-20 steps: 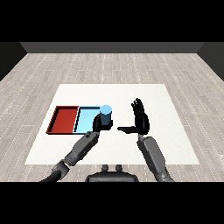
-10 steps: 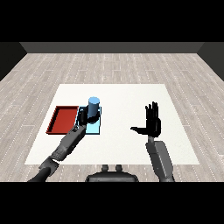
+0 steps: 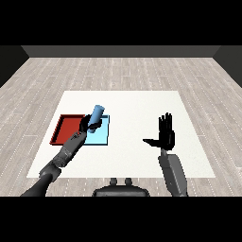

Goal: Pick the blue can and put it in the blue box

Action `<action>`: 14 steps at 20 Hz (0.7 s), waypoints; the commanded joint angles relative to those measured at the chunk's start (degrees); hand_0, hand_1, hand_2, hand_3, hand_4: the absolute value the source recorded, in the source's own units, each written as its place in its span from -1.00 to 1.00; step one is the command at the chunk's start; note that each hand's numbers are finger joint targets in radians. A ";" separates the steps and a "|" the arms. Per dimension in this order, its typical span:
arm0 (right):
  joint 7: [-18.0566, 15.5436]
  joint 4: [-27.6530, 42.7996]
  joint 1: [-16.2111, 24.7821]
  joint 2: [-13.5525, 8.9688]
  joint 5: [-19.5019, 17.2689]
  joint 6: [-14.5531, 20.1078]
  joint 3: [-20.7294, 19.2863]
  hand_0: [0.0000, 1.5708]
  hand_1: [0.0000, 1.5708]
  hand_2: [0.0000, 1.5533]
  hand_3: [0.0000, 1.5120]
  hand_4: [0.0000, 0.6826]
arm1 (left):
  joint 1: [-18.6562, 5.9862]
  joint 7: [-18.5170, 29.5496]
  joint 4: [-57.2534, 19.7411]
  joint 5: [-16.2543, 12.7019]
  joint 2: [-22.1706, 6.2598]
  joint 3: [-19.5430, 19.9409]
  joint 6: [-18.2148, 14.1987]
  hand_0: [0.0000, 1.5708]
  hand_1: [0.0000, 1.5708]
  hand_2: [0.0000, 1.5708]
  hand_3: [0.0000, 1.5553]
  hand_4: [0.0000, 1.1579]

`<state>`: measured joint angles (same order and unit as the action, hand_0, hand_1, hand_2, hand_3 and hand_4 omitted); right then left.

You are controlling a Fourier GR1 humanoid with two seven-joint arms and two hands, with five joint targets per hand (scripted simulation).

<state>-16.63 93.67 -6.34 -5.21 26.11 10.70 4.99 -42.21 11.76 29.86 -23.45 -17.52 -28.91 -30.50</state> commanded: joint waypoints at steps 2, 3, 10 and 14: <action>-2.22 -4.18 -0.11 1.34 -1.23 0.02 0.28 -1.00 -1.00 -1.00 -1.00 -1.00 | -3.25 -10.92 -13.31 3.31 3.93 -3.03 -0.55 -0.03 -0.03 -0.09 -0.22 0.57; -2.34 -3.25 1.40 1.19 0.73 -1.66 -0.45 -1.00 -1.00 -1.00 -1.00 -1.00 | -2.66 -10.69 -15.84 2.96 5.02 -2.37 0.10 -0.07 -0.07 -0.13 -0.38 0.58; -3.08 -6.30 0.04 0.41 -0.44 -1.90 -1.81 -1.00 -1.00 -1.00 -1.00 -1.00 | -5.83 -11.34 -25.73 0.84 8.58 3.35 -0.47 0.75 0.75 0.53 -1.00 0.31; -2.80 -8.08 -0.81 -1.03 1.08 -4.15 -3.84 -1.00 -1.00 -1.00 -1.00 -1.00 | -7.49 -11.80 -27.42 -0.62 8.74 6.09 1.75 0.49 0.49 0.30 -1.00 0.18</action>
<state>-20.00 86.53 -7.10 -4.84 26.05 8.36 2.65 -47.78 1.70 5.47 -22.89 -9.99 -25.18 -30.48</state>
